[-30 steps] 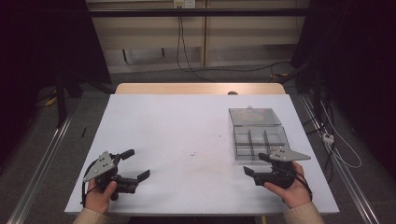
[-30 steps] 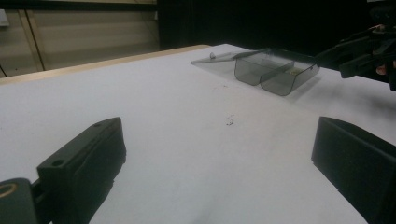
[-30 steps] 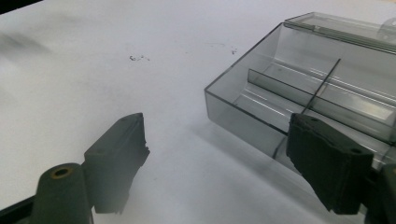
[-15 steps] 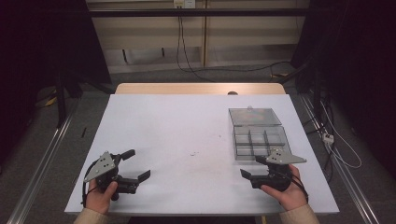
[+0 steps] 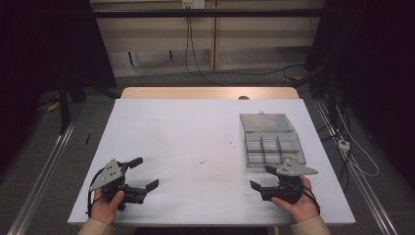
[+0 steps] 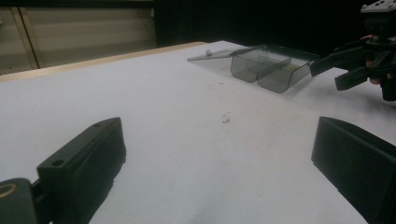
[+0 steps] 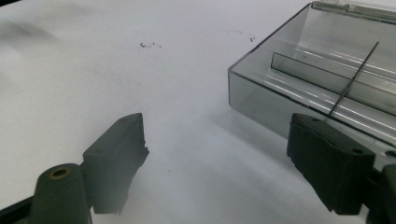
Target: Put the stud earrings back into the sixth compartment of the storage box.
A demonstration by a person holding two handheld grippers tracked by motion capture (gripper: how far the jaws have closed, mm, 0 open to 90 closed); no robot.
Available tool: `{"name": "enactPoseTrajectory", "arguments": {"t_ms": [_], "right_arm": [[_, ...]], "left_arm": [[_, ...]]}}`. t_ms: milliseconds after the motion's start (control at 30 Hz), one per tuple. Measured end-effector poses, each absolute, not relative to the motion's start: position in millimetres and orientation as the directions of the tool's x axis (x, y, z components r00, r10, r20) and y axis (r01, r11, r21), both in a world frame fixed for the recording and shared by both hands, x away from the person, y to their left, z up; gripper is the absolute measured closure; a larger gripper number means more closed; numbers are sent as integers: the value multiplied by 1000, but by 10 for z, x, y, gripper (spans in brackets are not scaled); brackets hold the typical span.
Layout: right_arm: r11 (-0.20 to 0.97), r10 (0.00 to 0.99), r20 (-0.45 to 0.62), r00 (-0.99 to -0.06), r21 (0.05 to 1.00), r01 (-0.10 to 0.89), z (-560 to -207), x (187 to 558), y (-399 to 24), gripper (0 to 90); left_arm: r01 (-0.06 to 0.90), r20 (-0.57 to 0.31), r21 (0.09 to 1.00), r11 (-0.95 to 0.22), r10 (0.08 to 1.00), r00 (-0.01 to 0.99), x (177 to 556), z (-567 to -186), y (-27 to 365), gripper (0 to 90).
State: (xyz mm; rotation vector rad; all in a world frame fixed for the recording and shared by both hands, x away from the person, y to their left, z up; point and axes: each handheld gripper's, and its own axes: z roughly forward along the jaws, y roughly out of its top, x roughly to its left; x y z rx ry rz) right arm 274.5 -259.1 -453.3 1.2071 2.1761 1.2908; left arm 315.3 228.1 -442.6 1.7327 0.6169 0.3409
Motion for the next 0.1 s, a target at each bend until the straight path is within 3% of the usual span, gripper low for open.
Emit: {"name": "enactPoseTrajectory", "arguments": {"t_ms": [100], "right_arm": [[228, 805, 130, -579, 833, 504, -4559, 2741, -2607, 190]], "left_arm": [[224, -102, 963, -150, 567, 817, 3159, -4430, 2281, 27]]}}
